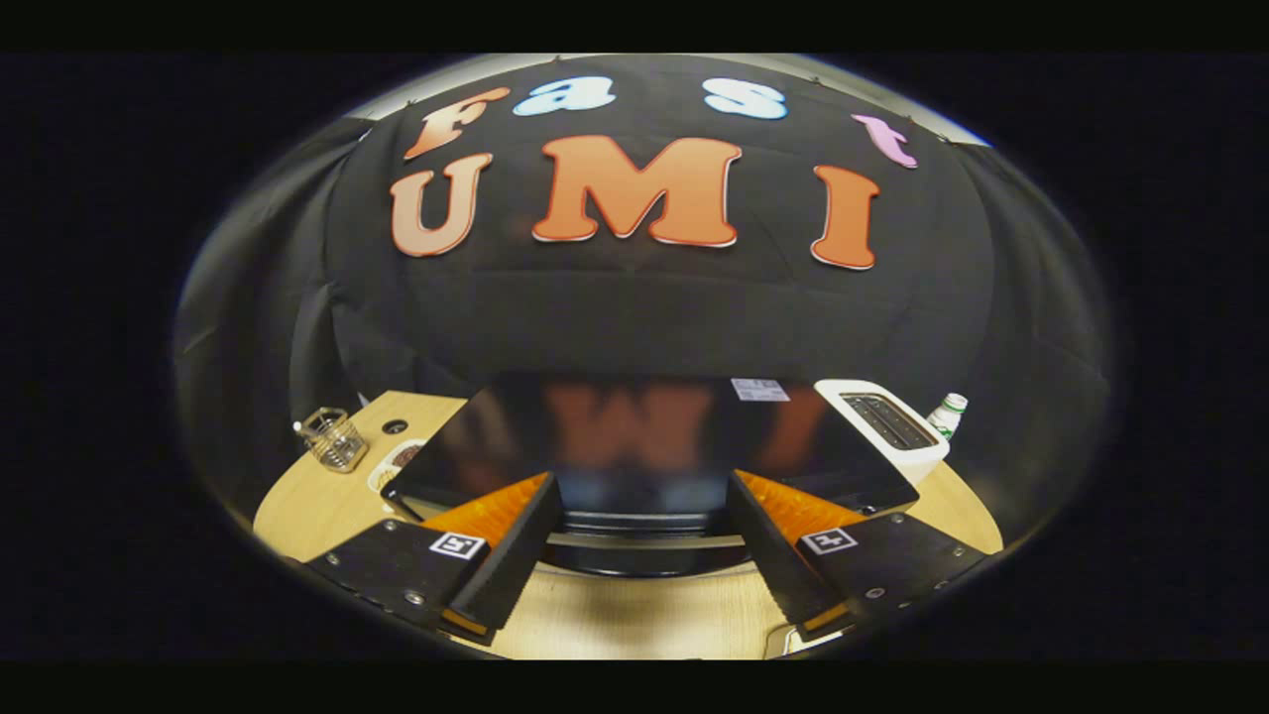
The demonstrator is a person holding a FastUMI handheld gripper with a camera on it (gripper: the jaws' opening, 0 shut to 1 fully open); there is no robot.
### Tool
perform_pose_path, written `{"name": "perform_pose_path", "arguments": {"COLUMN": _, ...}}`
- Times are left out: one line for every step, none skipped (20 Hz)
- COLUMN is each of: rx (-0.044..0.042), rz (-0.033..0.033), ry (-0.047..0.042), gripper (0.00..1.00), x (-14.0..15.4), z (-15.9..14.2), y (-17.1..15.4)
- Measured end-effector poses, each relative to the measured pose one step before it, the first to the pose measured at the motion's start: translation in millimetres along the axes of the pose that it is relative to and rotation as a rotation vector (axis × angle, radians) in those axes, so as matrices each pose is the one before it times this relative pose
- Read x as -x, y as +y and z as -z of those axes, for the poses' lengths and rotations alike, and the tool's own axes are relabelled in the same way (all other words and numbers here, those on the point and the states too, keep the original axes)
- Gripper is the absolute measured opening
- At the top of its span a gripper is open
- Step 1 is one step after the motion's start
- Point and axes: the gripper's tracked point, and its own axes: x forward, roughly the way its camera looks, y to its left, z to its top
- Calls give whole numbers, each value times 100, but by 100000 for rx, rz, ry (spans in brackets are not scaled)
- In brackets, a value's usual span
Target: Open the toaster oven, put the food inside, and close the toaster oven door.
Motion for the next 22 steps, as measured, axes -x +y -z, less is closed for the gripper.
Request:
{"name": "perform_pose_path", "arguments": {"rx": -300, "rz": -15, "ry": 1234, "gripper": 99, "x": 84, "z": 349, "y": -74}}
{"name": "perform_pose_path", "arguments": {"rx": -2032, "rz": -311, "ry": 1117, "gripper": 99, "x": 205, "z": 149, "y": 143}}
{"name": "perform_pose_path", "arguments": {"rx": -2629, "rz": -419, "ry": 1203, "gripper": 99, "x": 135, "z": 101, "y": 138}}
{"name": "perform_pose_path", "arguments": {"rx": 604, "rz": 20, "ry": -886, "gripper": 99, "x": 186, "z": -58, "y": -46}}
{"name": "perform_pose_path", "arguments": {"rx": 1781, "rz": -1138, "ry": 880, "gripper": 99, "x": 54, "z": 488, "y": 12}}
{"name": "perform_pose_path", "arguments": {"rx": 56, "rz": -1255, "ry": 82, "gripper": 99, "x": 492, "z": 162, "y": 245}}
{"name": "perform_pose_path", "arguments": {"rx": 47, "rz": -446, "ry": -460, "gripper": 100, "x": 187, "z": -12, "y": 96}}
{"name": "perform_pose_path", "arguments": {"rx": 995, "rz": 703, "ry": 945, "gripper": 99, "x": 72, "z": 370, "y": -288}}
{"name": "perform_pose_path", "arguments": {"rx": 667, "rz": 1289, "ry": 240, "gripper": 99, "x": 163, "z": 262, "y": -267}}
{"name": "perform_pose_path", "arguments": {"rx": -2194, "rz": -47, "ry": 1253, "gripper": 99, "x": 369, "z": 158, "y": -105}}
{"name": "perform_pose_path", "arguments": {"rx": -2560, "rz": -260, "ry": 384, "gripper": 99, "x": 325, "z": 90, "y": 56}}
{"name": "perform_pose_path", "arguments": {"rx": 566, "rz": 49, "ry": 292, "gripper": 99, "x": 166, "z": 279, "y": 59}}
{"name": "perform_pose_path", "arguments": {"rx": 1405, "rz": 176, "ry": 736, "gripper": 98, "x": 538, "z": 347, "y": -22}}
{"name": "perform_pose_path", "arguments": {"rx": -294, "rz": -497, "ry": 431, "gripper": 99, "x": 499, "z": 512, "y": 217}}
{"name": "perform_pose_path", "arguments": {"rx": -1645, "rz": -946, "ry": 2907, "gripper": 99, "x": 458, "z": 1141, "y": 254}}
{"name": "perform_pose_path", "arguments": {"rx": -317, "rz": 656, "ry": 4099, "gripper": 98, "x": 412, "z": 1883, "y": -133}}
{"name": "perform_pose_path", "arguments": {"rx": 527, "rz": 301, "ry": 5040, "gripper": 98, "x": 325, "z": 2178, "y": -134}}
{"name": "perform_pose_path", "arguments": {"rx": -440, "rz": -14, "ry": 3913, "gripper": 99, "x": -54, "z": 2119, "y": 76}}
{"name": "perform_pose_path", "arguments": {"rx": 36, "rz": 193, "ry": 2425, "gripper": 99, "x": 260, "z": 1993, "y": 70}}
{"name": "perform_pose_path", "arguments": {"rx": -5, "rz": 158, "ry": 993, "gripper": 99, "x": 435, "z": 1471, "y": 1}}
{"name": "perform_pose_path", "arguments": {"rx": -3, "rz": 6, "ry": 1784, "gripper": 99, "x": 227, "z": 1388, "y": 54}}
{"name": "perform_pose_path", "arguments": {"rx": 277, "rz": 257, "ry": 669, "gripper": 98, "x": 238, "z": 1196, "y": -12}}
